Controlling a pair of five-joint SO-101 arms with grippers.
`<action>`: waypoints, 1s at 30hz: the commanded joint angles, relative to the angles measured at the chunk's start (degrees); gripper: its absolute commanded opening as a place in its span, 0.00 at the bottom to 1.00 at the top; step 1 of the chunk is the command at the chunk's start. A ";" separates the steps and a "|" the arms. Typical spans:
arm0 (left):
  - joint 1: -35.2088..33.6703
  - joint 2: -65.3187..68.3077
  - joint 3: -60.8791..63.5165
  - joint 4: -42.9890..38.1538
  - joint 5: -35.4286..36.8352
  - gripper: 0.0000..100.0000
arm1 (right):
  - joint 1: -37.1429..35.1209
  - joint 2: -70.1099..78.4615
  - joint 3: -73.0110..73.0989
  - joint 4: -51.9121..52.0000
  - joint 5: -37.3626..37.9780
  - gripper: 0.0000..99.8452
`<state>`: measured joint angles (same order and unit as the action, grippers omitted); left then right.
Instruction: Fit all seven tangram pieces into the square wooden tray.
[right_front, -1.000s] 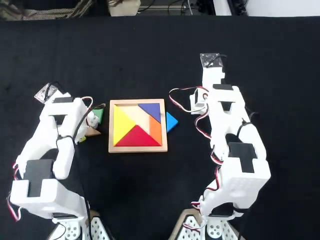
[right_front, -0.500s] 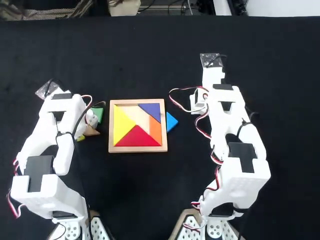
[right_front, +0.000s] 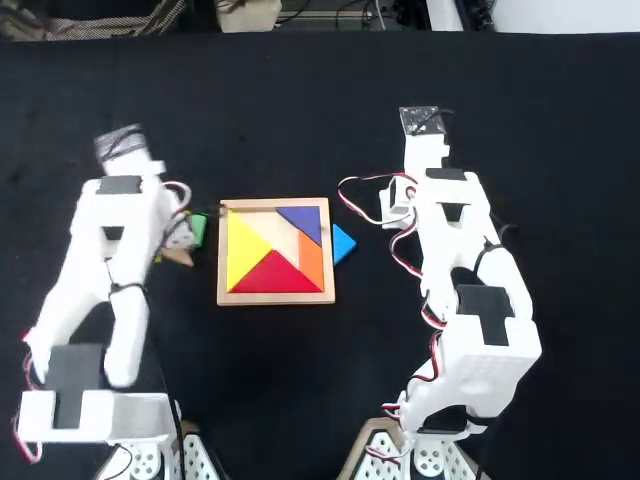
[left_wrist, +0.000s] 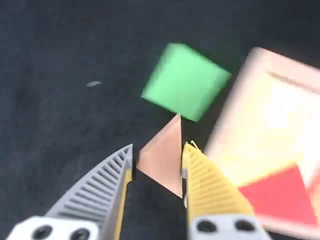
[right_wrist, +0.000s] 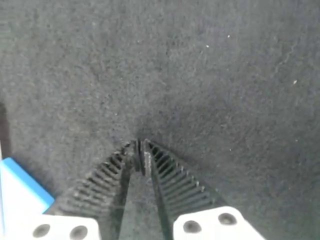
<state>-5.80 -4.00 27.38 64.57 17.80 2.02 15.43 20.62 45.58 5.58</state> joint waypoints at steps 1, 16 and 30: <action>8.75 -7.56 -2.07 -0.18 -13.19 0.06 | 1.76 -3.03 -0.31 -0.88 -0.09 0.01; 25.54 -0.09 -1.98 -14.68 -17.85 0.17 | 9.41 -2.77 -1.98 -3.34 -4.57 0.01; 25.54 13.80 -10.77 -14.77 -17.76 0.17 | 9.05 -2.68 -1.89 -3.34 -4.57 0.01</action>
<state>18.99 9.98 20.35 50.51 0.13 10.46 15.43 20.62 43.03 1.54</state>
